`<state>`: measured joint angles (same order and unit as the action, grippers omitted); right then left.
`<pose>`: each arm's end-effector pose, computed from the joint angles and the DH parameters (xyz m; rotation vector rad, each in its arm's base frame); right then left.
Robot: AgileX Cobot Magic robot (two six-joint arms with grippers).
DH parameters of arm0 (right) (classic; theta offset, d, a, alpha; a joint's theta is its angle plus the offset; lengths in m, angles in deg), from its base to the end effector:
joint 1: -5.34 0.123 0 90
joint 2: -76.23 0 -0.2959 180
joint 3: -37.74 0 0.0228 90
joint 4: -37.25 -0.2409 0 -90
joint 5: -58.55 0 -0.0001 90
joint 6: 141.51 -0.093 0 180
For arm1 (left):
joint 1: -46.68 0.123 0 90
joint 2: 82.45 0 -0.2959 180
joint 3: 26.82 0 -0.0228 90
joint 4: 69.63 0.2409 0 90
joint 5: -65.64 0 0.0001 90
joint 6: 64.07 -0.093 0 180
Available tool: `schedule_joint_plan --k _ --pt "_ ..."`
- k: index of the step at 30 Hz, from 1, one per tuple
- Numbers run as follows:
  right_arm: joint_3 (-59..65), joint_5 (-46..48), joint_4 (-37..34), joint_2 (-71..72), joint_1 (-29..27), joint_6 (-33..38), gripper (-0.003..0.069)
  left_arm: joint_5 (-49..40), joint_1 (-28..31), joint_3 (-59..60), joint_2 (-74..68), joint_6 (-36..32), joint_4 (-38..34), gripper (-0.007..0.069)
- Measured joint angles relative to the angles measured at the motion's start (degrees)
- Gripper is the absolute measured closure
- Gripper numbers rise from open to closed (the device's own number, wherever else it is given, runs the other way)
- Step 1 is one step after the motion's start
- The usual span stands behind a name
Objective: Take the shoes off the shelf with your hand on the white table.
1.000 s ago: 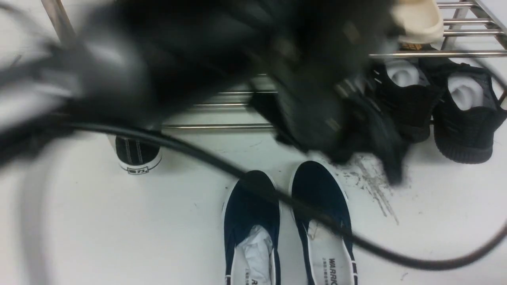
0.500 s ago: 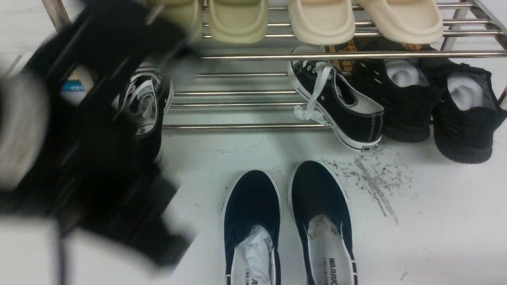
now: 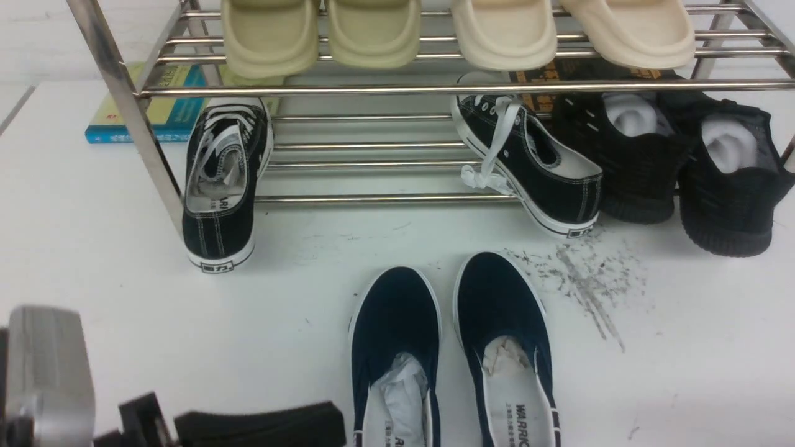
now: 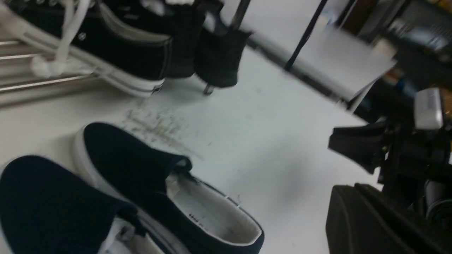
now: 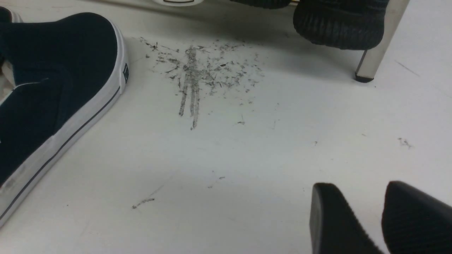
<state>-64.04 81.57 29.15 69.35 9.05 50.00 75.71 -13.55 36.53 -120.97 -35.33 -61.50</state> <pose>0.0322 0.0072 0.1731 -0.1651 1.8760 0.0479 0.0486 -0.0895 0.2769 0.6008 1.6126 -1.0969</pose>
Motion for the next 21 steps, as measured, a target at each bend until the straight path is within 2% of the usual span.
schedule_joint_plan --k 5,14,18,21 --pt "0.00 0.00 0.00 0.00 0.00 0.00 0.0419 5.10 0.00 5.32 0.01 0.17 -0.05 0.0614" --pt "0.00 0.00 0.00 0.00 0.00 0.00 0.0419 4.27 0.00 5.93 0.01 0.23 -0.22 0.0607" --pt "0.00 0.00 0.00 0.00 0.00 0.00 0.0419 0.08 0.00 5.93 0.01 -0.36 -1.18 0.0606" --pt "0.00 0.00 0.00 0.00 0.00 0.00 0.0419 -8.15 0.00 5.93 0.01 -3.74 -3.79 0.0602"
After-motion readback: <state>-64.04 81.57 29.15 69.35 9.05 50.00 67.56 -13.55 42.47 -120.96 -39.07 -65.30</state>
